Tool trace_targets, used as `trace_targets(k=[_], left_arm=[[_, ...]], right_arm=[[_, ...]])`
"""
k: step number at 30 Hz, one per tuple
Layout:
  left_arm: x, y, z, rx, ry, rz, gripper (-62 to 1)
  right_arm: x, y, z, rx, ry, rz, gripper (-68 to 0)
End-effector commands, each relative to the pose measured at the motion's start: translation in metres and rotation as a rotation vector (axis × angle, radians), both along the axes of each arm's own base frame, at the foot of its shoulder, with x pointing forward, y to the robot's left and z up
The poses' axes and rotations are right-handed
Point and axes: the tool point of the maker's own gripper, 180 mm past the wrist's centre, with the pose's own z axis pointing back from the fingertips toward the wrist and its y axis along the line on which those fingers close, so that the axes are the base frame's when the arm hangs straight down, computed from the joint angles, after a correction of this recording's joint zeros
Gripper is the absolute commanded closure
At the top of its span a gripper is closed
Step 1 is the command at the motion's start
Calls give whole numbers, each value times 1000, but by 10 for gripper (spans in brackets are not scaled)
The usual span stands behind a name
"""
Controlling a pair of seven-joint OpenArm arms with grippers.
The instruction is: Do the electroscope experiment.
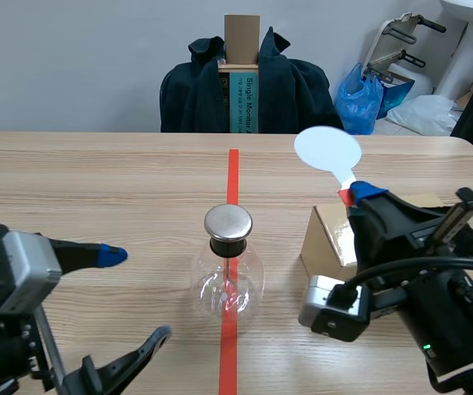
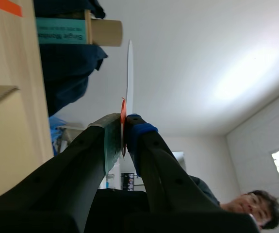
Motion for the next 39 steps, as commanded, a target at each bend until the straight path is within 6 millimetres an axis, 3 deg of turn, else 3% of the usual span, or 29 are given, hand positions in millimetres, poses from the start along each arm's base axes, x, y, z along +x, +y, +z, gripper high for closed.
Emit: trace_targets(k=[1,11,17,23,28,39], left_arm=[[-8,-1,13,-27,-12,-2,-623],[-41,2,79,-18,-90,-40,-623],[-46,-4,93,1,-108,-59,-623],[-46,-4,90,32,-94,-57,-623],[-45,-4,90,27,-83,-48,-623],[-44,-4,91,18,-84,-44,-623]], right_arm=[[5,-7,32,11,-114,-5,-7],[10,-25,128,107,-335,-61,-7],[-4,-26,144,111,-352,-55,-7],[-15,-31,127,99,-278,-72,-7],[-24,-37,101,103,-176,-93,-7],[-31,-51,-7,6,64,-109,-7]])
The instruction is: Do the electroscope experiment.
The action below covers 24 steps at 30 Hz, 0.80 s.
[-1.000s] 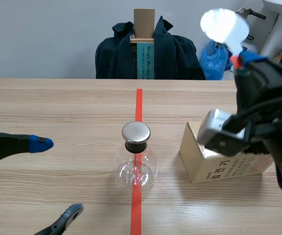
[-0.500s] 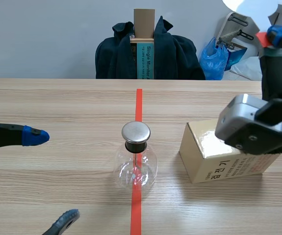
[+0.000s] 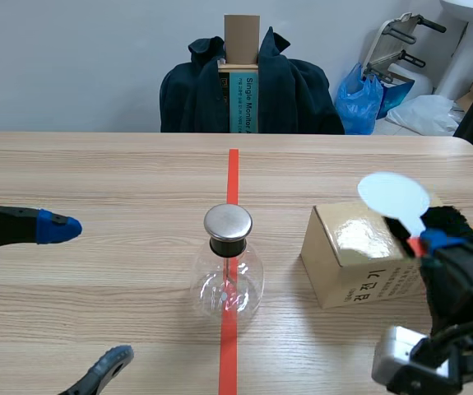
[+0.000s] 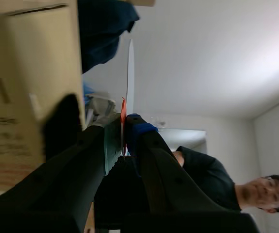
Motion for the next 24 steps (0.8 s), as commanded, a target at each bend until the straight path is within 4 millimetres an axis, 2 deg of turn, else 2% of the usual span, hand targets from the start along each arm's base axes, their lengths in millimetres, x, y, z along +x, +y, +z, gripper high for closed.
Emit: trace_targets(k=[1,7,14,21,22,24], left_arm=[[1,-4,7,-30,-16,1,-623],[1,-4,7,-30,-16,1,-623],[1,-3,7,-29,-15,1,-623],[1,-3,7,-29,-15,1,-623],[1,-3,7,-29,-15,1,-623],[1,-3,7,-28,-15,2,-623]], right_arm=[[12,3,22,28,-108,1,-7],[20,3,2,30,-84,-8,-7],[16,5,-19,15,-34,8,-7],[14,7,-21,17,-26,18,-8],[15,7,-21,18,-25,16,-21],[15,7,-21,19,-25,15,-89]])
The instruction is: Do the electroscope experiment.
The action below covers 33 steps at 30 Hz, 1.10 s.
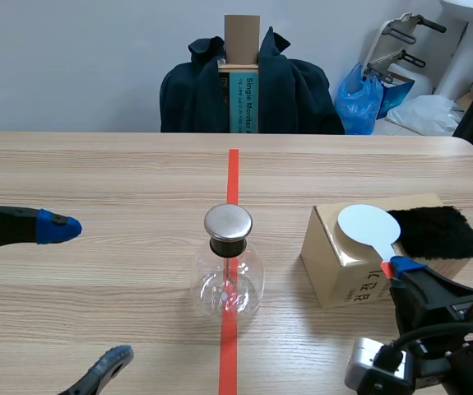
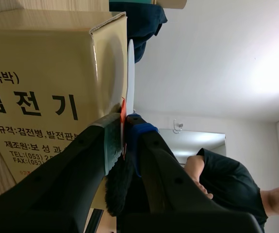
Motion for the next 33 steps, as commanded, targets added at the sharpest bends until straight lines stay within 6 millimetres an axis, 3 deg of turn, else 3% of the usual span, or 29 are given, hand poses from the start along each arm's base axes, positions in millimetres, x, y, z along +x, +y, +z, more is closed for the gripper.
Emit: trace_targets(k=[1,6,9,16,23,27,33], left_arm=[[1,-3,7,-29,-16,2,-623],[1,-3,7,-29,-16,2,-623],[1,-3,7,-29,-16,2,-623],[1,-3,6,-25,-16,0,-623],[1,-4,6,-22,-17,-1,-623],[1,-4,6,-22,-17,-1,-623],[1,-3,5,-19,-15,0,-623]], right_arm=[[4,0,18,6,-82,12,-138],[4,0,18,5,-82,12,-420],[4,-1,18,2,-82,10,-511],[-9,-8,11,-35,-42,36,-517],[-47,-30,7,-5,89,113,-516],[-51,-32,35,130,111,167,-516],[-6,-25,126,485,0,143,-516]])
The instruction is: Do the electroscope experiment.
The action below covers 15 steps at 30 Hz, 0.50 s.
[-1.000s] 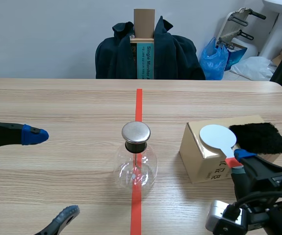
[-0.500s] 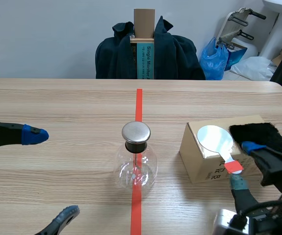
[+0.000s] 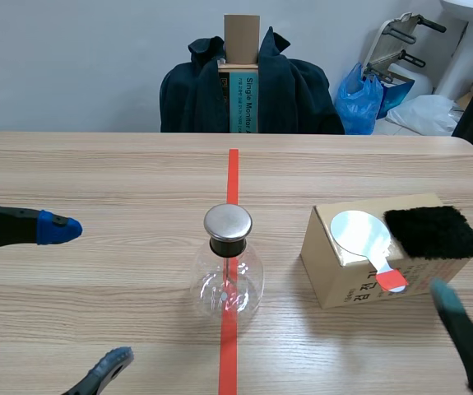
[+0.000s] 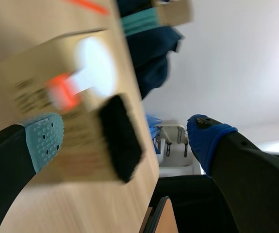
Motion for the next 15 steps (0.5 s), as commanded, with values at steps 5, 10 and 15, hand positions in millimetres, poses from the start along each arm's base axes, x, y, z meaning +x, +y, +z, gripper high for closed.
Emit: trace_targets(k=[5,10,15], left_arm=[[1,-3,7,-28,-14,2,-623],[1,-3,7,-28,-14,2,-623],[1,-3,7,-28,-14,2,-623]], right_arm=[[39,20,77,278,-59,-19,-510],[50,31,100,529,42,-20,-450],[54,32,93,652,155,-42,-316]])
